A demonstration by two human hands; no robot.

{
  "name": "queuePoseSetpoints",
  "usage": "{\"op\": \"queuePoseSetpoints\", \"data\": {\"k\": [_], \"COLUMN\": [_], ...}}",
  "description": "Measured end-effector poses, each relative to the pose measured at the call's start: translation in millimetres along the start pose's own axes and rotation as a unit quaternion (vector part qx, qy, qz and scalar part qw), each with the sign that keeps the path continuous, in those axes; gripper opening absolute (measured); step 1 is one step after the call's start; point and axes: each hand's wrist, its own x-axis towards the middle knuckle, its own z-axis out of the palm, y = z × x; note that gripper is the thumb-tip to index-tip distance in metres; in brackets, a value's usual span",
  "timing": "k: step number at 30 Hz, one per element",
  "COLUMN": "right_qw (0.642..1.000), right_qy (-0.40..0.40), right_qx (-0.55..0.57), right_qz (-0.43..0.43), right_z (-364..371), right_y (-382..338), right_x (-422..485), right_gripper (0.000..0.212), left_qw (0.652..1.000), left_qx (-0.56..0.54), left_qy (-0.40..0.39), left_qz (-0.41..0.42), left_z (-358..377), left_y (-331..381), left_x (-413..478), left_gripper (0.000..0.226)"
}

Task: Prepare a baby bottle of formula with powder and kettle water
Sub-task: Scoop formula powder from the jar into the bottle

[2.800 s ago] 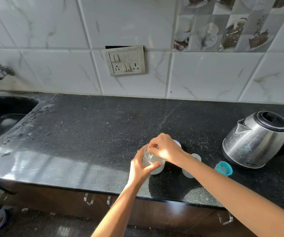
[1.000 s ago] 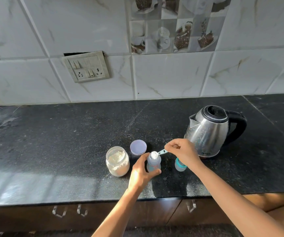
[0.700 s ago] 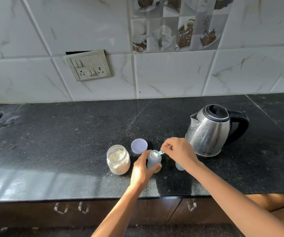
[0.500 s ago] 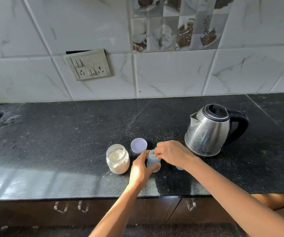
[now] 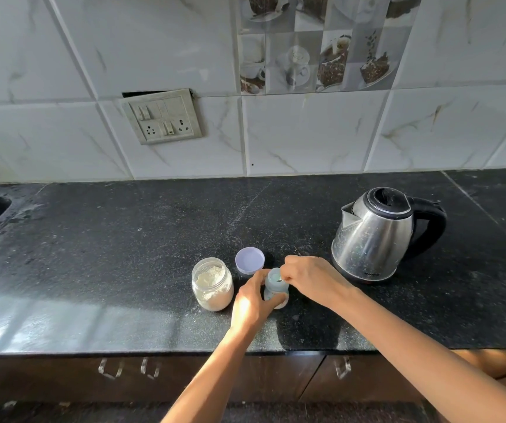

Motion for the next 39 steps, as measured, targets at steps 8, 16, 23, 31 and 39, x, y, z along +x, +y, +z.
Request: {"op": "queuePoseSetpoints", "data": {"k": [8, 16, 23, 31, 39], "right_qw": [0.996, 0.903, 0.894, 0.945, 0.914], "right_qy": [0.003, 0.162, 0.100, 0.048, 0.129], "right_qx": [0.062, 0.356, 0.408, 0.311, 0.365], "right_qz": [0.062, 0.179, 0.155, 0.087, 0.123], "right_z": [-7, -38, -15, 25, 1], "right_y": [5, 3, -33, -58, -30], "right_x": [4, 15, 71, 107, 75], "right_gripper": [0.018, 0.009, 0.015, 0.014, 0.023], "left_qw": [1.000, 0.999, 0.999, 0.999, 0.999], "left_qx": [-0.014, -0.044, -0.036, -0.038, -0.043], "left_qy": [0.003, -0.010, -0.003, -0.007, -0.012], "left_qz": [0.001, -0.018, -0.030, -0.029, -0.008], "left_z": [1, 1, -1, -12, -14], "left_y": [-3, -7, -20, -28, -32], "left_x": [2, 1, -13, -18, -8], "left_gripper": [0.048, 0.063, 0.079, 0.074, 0.079]}}
